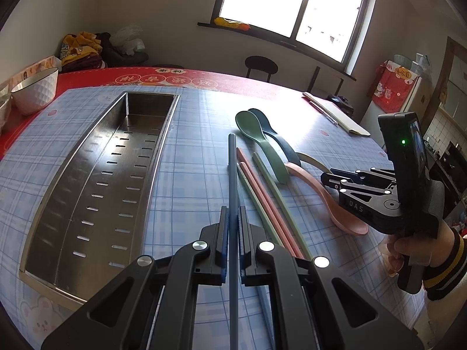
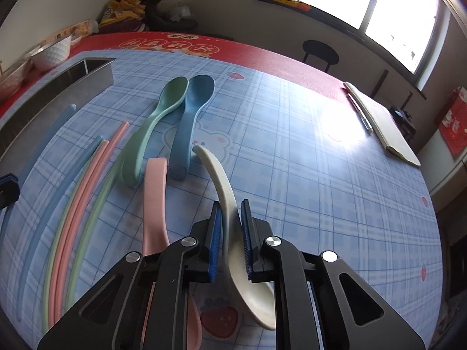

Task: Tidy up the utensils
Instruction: 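Grasp the cream spoon handle with the right gripper while the left gripper holds the blue chopstick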

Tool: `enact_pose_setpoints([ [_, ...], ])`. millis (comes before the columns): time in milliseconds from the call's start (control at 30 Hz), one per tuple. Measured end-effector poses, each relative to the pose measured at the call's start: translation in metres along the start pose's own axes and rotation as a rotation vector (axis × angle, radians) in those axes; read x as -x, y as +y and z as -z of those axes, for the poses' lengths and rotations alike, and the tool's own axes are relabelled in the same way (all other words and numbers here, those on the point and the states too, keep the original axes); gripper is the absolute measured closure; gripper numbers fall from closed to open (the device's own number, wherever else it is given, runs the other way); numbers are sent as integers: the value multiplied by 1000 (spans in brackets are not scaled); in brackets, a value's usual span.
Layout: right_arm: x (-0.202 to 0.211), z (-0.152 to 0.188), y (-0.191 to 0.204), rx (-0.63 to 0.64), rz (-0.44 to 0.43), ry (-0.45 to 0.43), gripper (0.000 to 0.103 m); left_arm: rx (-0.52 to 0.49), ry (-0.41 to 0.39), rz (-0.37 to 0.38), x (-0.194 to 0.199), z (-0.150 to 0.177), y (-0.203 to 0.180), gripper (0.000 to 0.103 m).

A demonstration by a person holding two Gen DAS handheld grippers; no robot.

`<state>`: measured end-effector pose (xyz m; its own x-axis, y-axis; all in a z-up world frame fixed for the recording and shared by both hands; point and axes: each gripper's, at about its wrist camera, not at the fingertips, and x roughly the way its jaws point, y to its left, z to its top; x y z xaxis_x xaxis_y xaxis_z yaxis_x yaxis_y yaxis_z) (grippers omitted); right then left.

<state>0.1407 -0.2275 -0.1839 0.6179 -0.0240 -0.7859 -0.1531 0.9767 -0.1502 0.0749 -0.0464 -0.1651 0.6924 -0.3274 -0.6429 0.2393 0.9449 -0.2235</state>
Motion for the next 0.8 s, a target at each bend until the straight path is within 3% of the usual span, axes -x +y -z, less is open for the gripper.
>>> enact_pose_setpoints([
  [300,7,9,-38,-253,-180,4,95,-1,6,3,-2,0,1,97],
  [533,39,37,-52,-538,-366,-126,95,-1,2,7,-2,-1,2,97],
  [667,53,48,-41,-587,-398,-204,95,-6,-3,20,-1,0,2,97],
  [800,54,49,-32,-593,-427,-216,95,-2,13,30,-1,-1,3,97],
])
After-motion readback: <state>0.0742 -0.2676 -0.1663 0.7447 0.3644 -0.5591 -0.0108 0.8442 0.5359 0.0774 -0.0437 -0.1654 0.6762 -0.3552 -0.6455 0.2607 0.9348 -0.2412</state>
